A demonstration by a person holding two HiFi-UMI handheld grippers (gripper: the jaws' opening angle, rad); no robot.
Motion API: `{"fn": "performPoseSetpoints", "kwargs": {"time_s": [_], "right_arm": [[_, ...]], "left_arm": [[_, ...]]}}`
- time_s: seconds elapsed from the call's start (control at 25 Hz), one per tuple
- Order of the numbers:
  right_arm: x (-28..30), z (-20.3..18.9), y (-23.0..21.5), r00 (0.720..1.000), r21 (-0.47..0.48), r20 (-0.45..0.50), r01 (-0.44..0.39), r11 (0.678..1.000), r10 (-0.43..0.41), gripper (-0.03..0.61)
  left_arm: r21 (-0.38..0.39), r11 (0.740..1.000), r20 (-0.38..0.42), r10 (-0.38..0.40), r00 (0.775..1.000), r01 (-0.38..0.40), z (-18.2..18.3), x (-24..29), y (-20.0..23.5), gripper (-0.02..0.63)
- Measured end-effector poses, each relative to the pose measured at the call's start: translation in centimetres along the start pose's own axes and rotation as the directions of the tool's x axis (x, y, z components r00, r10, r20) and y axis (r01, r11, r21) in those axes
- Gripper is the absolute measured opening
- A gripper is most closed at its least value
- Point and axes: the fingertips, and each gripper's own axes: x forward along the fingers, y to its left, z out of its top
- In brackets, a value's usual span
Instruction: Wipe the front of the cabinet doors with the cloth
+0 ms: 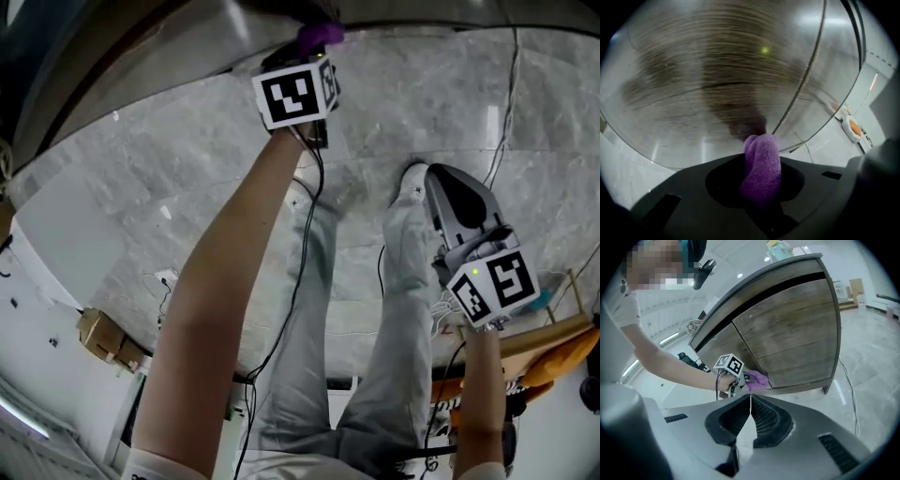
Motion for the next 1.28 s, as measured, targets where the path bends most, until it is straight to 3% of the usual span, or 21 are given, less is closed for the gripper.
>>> {"fn": "performPoseSetpoints", "kwargs": {"time_s": [0.24, 0.48, 0.6, 0.72, 0.8, 1.04, 1.28], "right_arm": [[3.6, -0.2, 3.9, 1.0, 0.018, 0.02, -0.005, 1.0, 0.004, 0.028], [9.6, 1.9, 10.1, 0.997, -0.045, 0.017, -0.075, 0.996, 0.075, 0.028], [12.0, 3.5, 12.6, 0.993, -0.059, 0.036, -0.113, 0.992, 0.116, 0.028], [13.2, 4.6, 14.3, 0.988, -0.079, 0.029, -0.147, 0.986, 0.149, 0.028], [13.6, 4.7, 14.9, 0.985, -0.093, 0.008, -0.169, 0.981, 0.17, 0.028], [13.7, 2.0, 16.0, 0.971, -0.135, -0.082, -0.233, 0.963, 0.224, 0.028], [10.5, 1.3, 14.5, 0.959, -0.153, -0.118, -0.272, 0.95, 0.256, 0.028]], "left_arm": [[-0.064, 0.997, -0.03, 0.041, 0.999, -0.043, -0.8, -1.6, 7.5, 0.094], [-0.089, 0.983, -0.088, 0.156, 0.984, -0.163, -3.7, -5.0, 19.6, 0.094], [-0.096, 0.967, -0.11, 0.227, 0.968, -0.238, -4.7, -6.6, 25.2, 0.094], [-0.184, 0.934, -0.111, 0.289, 0.951, -0.305, -5.1, -8.5, 28.8, 0.094], [-0.215, 0.921, -0.1, 0.31, 0.946, -0.324, -5.2, -9.5, 30.1, 0.094], [-0.206, 0.907, -0.07, 0.361, 0.93, -0.368, -6.7, -12.4, 32.7, 0.094], [-0.13, 0.942, -0.121, 0.296, 0.948, -0.311, -10.7, -11.6, 26.0, 0.094]]}}
